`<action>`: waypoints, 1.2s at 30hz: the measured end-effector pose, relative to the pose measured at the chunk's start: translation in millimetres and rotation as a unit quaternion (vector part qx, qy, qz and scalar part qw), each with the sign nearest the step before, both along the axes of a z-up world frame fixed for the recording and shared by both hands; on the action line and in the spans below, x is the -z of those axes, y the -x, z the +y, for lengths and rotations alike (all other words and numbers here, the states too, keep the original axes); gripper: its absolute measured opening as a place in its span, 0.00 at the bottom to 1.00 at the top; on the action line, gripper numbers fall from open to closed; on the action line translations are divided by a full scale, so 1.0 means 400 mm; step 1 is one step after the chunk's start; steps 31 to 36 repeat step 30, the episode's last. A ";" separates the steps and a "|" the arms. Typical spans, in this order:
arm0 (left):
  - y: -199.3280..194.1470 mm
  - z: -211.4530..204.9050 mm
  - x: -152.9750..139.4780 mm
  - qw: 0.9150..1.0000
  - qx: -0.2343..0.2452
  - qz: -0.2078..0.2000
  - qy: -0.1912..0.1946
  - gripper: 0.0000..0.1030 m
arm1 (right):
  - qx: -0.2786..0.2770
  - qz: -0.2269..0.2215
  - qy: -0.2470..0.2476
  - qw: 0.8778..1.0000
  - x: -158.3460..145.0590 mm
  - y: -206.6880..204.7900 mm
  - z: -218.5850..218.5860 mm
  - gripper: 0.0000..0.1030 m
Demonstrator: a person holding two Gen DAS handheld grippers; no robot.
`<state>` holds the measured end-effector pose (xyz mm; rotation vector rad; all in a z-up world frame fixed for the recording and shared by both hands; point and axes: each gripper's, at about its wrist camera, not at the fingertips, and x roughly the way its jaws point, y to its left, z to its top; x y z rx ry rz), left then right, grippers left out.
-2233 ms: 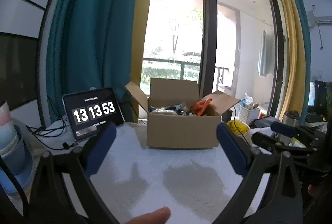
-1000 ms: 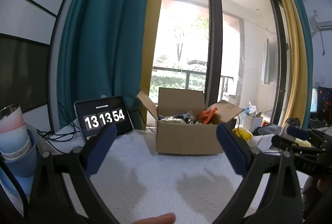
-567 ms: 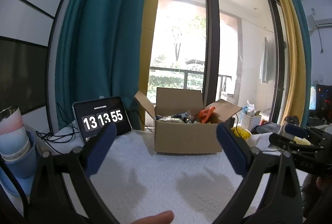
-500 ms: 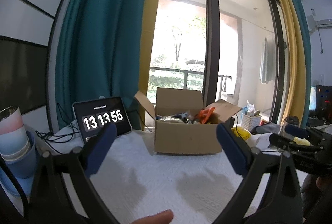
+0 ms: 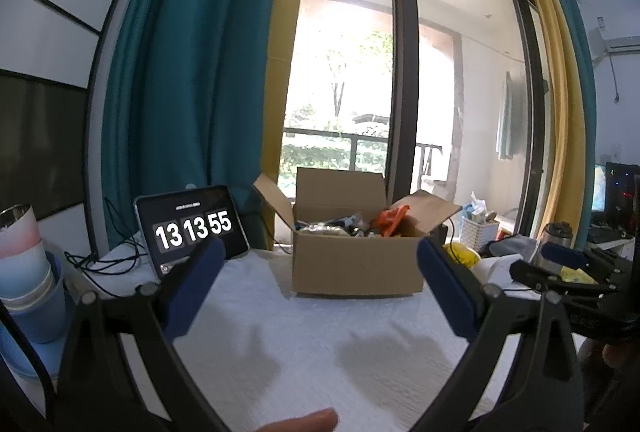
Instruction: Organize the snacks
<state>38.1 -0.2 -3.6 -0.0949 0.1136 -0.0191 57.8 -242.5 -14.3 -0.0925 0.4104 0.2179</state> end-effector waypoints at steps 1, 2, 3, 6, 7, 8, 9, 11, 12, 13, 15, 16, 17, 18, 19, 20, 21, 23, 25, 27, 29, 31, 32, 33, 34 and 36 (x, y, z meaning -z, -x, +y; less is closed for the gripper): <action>0.001 -0.001 -0.001 1.000 0.001 0.000 0.000 0.95 | 0.000 0.001 -0.001 1.000 0.000 -0.001 0.000 0.68; 0.001 -0.001 0.000 1.000 0.002 0.000 0.000 0.95 | 0.000 0.001 -0.001 1.000 0.001 0.000 -0.001 0.68; 0.001 0.000 0.000 1.000 0.002 -0.001 0.000 0.95 | 0.000 0.002 -0.001 1.000 0.003 -0.001 -0.001 0.68; 0.002 -0.001 0.001 1.000 0.002 -0.001 0.000 0.95 | 0.002 0.003 -0.002 1.000 0.005 -0.002 -0.005 0.68; 0.002 -0.001 0.001 1.000 0.002 -0.001 0.000 0.95 | 0.002 0.003 -0.002 1.000 0.006 -0.002 -0.006 0.68; 0.002 -0.001 0.001 1.000 0.002 -0.001 0.000 0.95 | 0.001 0.003 -0.002 1.000 0.006 -0.002 -0.007 0.68; 0.002 -0.001 0.001 1.000 0.002 -0.001 0.000 0.95 | 0.001 0.003 -0.002 1.000 0.007 -0.002 -0.007 0.68; 0.002 -0.002 0.001 1.000 0.003 0.000 0.000 0.95 | 0.001 0.003 -0.002 1.000 0.007 -0.002 -0.007 0.68; 0.001 -0.002 0.001 1.000 0.004 0.000 0.000 0.95 | 0.001 0.003 -0.002 1.000 0.007 -0.002 -0.007 0.68; 0.001 -0.003 0.001 1.000 0.003 0.000 0.000 0.95 | 0.002 0.004 -0.002 1.000 0.008 -0.003 -0.007 0.68; 0.001 -0.003 0.002 1.000 0.004 0.001 0.000 0.95 | 0.001 0.006 -0.003 1.000 0.009 -0.003 -0.008 0.68; 0.001 -0.004 0.003 1.000 0.004 0.002 0.000 0.95 | 0.001 0.006 -0.003 1.000 0.010 -0.003 -0.009 0.68; 0.002 -0.005 0.003 1.000 0.004 0.002 -0.001 0.95 | 0.001 0.006 -0.004 1.000 0.010 -0.002 -0.010 0.68; 0.001 -0.004 0.003 1.000 0.005 0.002 0.000 0.95 | 0.001 0.006 -0.004 1.000 0.011 -0.003 -0.009 0.68; 0.001 -0.005 0.003 1.000 0.005 0.002 0.000 0.95 | 0.001 0.007 -0.004 1.000 0.011 -0.003 -0.010 0.68; 0.001 -0.005 0.003 1.000 0.005 0.002 0.001 0.95 | 0.001 0.007 -0.004 1.000 0.012 -0.003 -0.010 0.68; 0.002 -0.005 0.003 1.000 0.005 0.002 0.001 0.95 | 0.002 0.007 -0.003 1.000 0.013 -0.002 -0.011 0.68; -0.001 -0.005 0.004 1.000 0.004 0.002 0.000 0.95 | 0.002 0.008 -0.003 1.000 0.015 -0.003 -0.011 0.68; -0.002 -0.007 0.006 1.000 0.004 0.002 0.001 0.95 | 0.002 0.009 -0.003 1.000 0.016 -0.003 -0.012 0.68; -0.007 -0.008 0.009 1.000 0.007 0.001 -0.001 0.95 | 0.002 0.009 -0.003 1.000 0.017 -0.004 -0.010 0.68; -0.011 -0.009 0.009 1.000 0.009 -0.005 -0.008 0.95 | 0.001 0.008 -0.002 1.000 0.017 -0.005 -0.009 0.68; -0.017 -0.010 0.010 1.000 0.010 -0.003 -0.010 0.95 | -0.001 0.007 -0.001 1.000 0.018 -0.008 -0.009 0.68; -0.017 -0.010 0.010 1.000 0.010 -0.003 -0.010 0.95 | -0.001 0.007 -0.001 1.000 0.018 -0.008 -0.009 0.68; -0.017 -0.010 0.010 1.000 0.010 -0.003 -0.010 0.95 | -0.001 0.007 -0.001 1.000 0.018 -0.008 -0.009 0.68; -0.017 -0.010 0.010 1.000 0.010 -0.003 -0.010 0.95 | -0.001 0.007 -0.001 1.000 0.018 -0.008 -0.009 0.68; -0.017 -0.010 0.010 1.000 0.010 -0.003 -0.010 0.95 | -0.001 0.007 -0.001 1.000 0.018 -0.008 -0.009 0.68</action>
